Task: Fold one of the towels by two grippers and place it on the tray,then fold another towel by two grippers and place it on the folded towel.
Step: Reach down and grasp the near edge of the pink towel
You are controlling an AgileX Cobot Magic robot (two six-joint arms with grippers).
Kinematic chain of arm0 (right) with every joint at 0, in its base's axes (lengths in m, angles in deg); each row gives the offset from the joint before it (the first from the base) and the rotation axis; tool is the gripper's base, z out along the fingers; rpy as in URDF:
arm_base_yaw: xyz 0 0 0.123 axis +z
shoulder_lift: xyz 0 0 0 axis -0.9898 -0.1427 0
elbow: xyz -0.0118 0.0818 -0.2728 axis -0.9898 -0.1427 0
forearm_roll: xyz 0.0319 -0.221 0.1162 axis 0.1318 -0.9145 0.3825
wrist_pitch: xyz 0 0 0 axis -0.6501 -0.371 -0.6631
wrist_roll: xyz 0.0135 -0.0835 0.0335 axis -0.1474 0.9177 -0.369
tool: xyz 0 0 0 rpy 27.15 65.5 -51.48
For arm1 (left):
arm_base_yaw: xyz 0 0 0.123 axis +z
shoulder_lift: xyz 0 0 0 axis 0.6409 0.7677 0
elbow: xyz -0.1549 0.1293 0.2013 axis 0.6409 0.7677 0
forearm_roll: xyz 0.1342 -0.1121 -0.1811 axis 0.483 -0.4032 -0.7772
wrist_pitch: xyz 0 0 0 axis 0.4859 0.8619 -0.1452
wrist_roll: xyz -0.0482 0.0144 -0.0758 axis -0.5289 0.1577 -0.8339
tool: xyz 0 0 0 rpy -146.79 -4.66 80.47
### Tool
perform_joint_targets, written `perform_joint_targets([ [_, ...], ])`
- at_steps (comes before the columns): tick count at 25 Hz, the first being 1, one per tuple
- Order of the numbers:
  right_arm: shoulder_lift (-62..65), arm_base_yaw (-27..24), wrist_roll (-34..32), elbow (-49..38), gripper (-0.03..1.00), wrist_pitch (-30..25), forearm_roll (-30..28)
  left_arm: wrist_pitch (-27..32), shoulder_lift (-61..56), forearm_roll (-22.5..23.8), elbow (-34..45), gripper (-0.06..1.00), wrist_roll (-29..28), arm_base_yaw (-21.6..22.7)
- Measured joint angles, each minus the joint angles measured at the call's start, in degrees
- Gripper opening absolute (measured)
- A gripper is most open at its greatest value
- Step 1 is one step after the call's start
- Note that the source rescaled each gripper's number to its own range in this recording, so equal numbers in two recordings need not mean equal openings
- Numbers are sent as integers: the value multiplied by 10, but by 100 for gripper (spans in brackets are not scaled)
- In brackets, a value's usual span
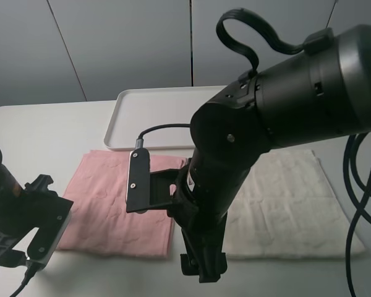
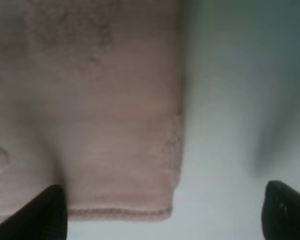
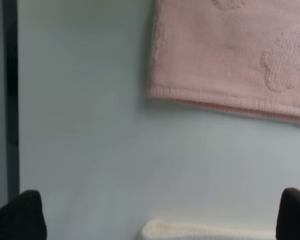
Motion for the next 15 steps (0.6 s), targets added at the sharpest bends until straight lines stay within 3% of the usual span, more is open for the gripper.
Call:
perform_joint_targets([
  [5,0,0,-2,1,100,0,0,-4,27,8,-1,100,0,-27],
  [15,-12,39,-2,2,100,5,-2,-4,29,20,-1,100,-1,-29],
])
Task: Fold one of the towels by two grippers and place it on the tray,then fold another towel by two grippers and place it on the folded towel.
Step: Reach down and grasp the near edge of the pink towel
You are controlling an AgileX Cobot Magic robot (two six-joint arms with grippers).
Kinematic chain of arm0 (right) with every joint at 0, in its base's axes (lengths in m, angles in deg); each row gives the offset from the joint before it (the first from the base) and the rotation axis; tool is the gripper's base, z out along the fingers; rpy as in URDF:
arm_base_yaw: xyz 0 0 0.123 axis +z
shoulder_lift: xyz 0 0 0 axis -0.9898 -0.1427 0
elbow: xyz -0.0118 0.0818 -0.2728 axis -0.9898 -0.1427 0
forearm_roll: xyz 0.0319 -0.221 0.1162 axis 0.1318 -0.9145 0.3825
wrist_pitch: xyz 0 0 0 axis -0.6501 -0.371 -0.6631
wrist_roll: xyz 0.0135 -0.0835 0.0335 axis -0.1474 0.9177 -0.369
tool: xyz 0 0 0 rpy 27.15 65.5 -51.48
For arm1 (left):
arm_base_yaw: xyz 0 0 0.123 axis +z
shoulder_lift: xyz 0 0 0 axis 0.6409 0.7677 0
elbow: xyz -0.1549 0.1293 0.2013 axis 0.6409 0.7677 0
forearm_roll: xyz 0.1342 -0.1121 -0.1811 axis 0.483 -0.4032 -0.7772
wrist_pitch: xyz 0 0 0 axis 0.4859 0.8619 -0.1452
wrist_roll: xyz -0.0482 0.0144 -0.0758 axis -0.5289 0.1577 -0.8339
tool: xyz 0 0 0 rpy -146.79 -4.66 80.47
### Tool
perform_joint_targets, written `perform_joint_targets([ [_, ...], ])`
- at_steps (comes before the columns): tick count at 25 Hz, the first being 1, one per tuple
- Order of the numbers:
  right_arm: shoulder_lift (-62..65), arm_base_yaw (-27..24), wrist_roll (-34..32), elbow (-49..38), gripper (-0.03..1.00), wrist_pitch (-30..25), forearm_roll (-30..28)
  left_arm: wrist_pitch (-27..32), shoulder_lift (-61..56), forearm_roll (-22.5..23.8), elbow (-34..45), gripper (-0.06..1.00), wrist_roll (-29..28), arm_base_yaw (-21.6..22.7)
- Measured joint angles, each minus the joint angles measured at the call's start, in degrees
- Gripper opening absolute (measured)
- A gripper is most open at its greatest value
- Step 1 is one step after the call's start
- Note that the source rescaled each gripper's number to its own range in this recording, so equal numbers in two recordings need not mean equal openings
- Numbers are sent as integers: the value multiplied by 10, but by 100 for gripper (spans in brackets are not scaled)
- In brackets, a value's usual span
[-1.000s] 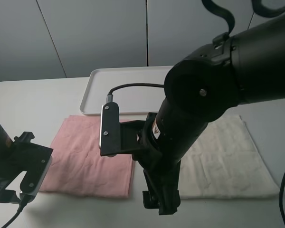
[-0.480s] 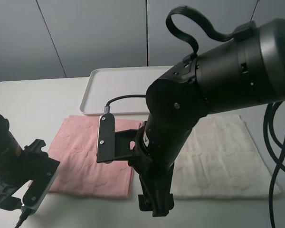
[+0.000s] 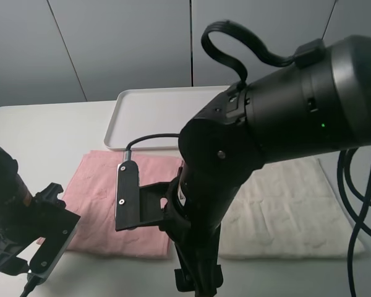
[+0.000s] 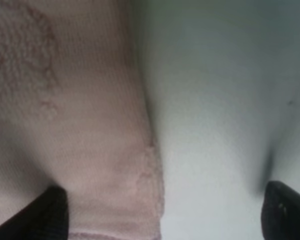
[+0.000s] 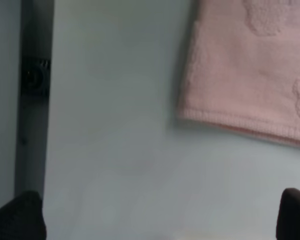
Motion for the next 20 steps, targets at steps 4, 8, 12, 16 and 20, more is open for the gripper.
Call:
perform_joint_targets([
  [4,-28,14,-2,2,100,16,0,0,0,0,0,100,-2,0],
  [8,-68,38,-26,16,100,21,-7,-2,0,0,0,100,-2,0],
  [12,-100,53,-73,55,100,28,-31,-2,0,0,0,100,-1,0],
  [16,-125,53,-105,94,100,14,-60,-2,0,0,0,100,-3,0],
  [20,-148,53,-125,112,100,8,-67,-3,0,0,0,100,-13,0],
])
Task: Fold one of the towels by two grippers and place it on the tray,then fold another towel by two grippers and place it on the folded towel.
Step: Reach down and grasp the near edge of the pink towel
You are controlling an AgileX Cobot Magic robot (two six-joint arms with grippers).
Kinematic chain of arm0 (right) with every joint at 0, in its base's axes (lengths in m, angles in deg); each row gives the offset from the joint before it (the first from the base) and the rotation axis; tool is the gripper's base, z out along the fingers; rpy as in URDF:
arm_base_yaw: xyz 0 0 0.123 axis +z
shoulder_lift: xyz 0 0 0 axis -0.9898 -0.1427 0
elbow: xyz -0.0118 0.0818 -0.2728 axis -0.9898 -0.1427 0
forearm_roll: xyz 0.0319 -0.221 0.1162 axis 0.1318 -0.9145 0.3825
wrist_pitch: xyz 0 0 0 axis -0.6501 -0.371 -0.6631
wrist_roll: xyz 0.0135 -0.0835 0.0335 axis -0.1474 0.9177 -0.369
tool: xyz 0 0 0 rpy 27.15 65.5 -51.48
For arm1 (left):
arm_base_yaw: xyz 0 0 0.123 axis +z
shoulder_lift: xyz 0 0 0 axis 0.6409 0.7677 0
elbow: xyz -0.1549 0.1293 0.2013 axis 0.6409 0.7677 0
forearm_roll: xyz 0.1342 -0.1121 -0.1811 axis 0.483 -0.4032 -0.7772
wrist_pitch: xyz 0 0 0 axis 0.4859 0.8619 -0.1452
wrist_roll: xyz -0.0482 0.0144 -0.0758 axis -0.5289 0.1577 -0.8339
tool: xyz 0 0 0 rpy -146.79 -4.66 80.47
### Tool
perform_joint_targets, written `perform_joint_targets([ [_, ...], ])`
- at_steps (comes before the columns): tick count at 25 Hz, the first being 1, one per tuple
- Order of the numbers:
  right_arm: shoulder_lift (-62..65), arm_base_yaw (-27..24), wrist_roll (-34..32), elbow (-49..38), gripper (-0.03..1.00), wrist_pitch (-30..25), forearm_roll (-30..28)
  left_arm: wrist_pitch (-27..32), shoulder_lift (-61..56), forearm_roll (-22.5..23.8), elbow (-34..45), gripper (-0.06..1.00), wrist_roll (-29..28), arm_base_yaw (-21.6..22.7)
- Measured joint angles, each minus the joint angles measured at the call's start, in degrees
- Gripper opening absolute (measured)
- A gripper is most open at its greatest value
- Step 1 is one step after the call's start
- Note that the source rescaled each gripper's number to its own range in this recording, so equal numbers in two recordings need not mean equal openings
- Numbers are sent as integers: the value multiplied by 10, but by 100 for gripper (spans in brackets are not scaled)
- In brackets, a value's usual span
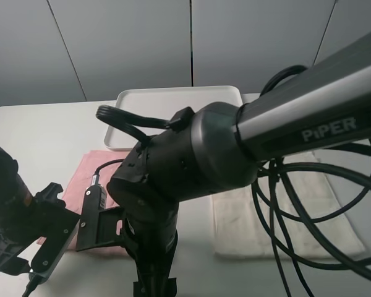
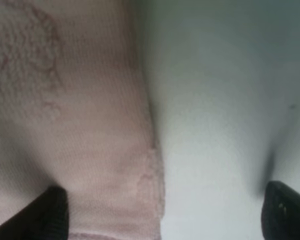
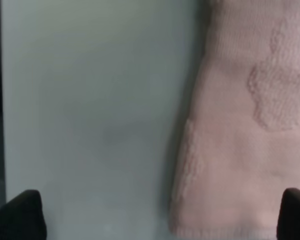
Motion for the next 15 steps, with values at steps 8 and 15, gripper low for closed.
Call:
perform_joint_targets([
  [8,-31,0,-24,1,100,-13,-23,-1,0,1,0,100,0,0],
  [15,-36,0,-63,4,100,-20,-32,-2,1,2,0,100,-1,0],
])
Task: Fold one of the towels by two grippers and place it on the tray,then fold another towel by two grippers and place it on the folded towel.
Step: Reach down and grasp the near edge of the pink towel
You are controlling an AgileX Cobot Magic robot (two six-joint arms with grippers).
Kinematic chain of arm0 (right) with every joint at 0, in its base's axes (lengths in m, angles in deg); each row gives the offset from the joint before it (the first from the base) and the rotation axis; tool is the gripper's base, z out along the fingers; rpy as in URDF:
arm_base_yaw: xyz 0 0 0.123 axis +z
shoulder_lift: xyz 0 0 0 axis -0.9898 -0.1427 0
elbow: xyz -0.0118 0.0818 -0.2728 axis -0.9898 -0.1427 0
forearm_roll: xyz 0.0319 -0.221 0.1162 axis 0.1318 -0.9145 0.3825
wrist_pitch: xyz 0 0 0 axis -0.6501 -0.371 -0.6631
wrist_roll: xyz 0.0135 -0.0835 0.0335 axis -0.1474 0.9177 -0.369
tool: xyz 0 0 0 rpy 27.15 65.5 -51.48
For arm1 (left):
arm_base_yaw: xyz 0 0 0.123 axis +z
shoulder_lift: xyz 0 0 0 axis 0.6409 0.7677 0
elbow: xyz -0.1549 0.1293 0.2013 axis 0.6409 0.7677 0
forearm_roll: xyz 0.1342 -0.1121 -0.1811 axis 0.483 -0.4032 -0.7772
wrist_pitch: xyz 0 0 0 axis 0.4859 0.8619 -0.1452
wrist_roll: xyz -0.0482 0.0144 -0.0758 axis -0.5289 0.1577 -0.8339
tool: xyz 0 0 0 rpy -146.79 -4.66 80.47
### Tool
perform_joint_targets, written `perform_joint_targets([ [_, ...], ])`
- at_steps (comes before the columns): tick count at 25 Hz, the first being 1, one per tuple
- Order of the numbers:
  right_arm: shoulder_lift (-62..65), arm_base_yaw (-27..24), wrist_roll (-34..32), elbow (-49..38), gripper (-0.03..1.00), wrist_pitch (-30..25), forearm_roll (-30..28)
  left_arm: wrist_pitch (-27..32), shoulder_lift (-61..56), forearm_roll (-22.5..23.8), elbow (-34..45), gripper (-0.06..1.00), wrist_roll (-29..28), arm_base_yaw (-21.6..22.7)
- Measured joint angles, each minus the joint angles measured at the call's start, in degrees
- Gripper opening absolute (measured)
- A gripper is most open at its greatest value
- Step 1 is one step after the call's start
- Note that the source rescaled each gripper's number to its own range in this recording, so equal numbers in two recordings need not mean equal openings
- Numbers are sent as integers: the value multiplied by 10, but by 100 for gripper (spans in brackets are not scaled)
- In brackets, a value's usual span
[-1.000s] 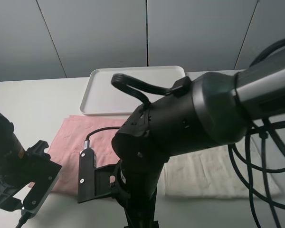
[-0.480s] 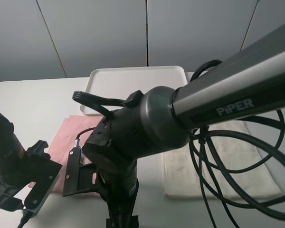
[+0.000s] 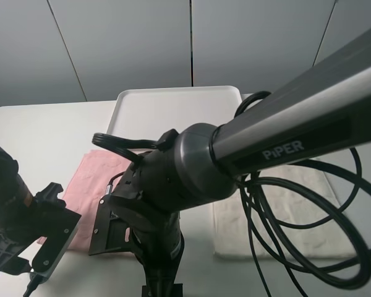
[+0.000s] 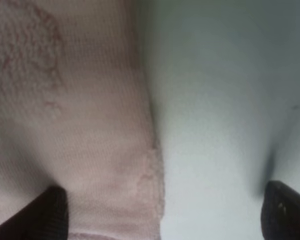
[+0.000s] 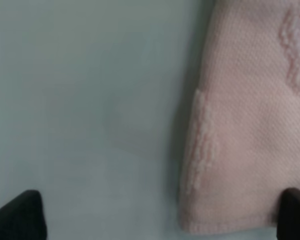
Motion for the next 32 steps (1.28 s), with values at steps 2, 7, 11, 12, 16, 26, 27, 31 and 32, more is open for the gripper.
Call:
perform_joint_targets([
  [2,0,0,-5,1,100,-1,-2,0,0,0,0,100,0,0],
  [7,0,0,-10,1,99,-2,-4,0,0,0,0,100,0,0],
  [11,0,0,-9,1,98,-11,-6,0,0,0,0,100,0,0],
  [12,0,0,-5,1,98,-13,-6,0,0,0,0,100,0,0],
  [16,-4,0,16,14,98,-42,-2,0,0,0,0,100,0,0],
  [26,-6,0,82,57,98,-62,82,0,0,0,0,100,0,0],
  [27,-6,0,82,57,98,-63,79,0,0,0,0,100,0,0],
  [31,-12,0,80,57,98,-60,71,0,0,0,0,100,0,0],
  [32,-14,0,76,57,98,-59,69,0,0,0,0,100,0,0],
])
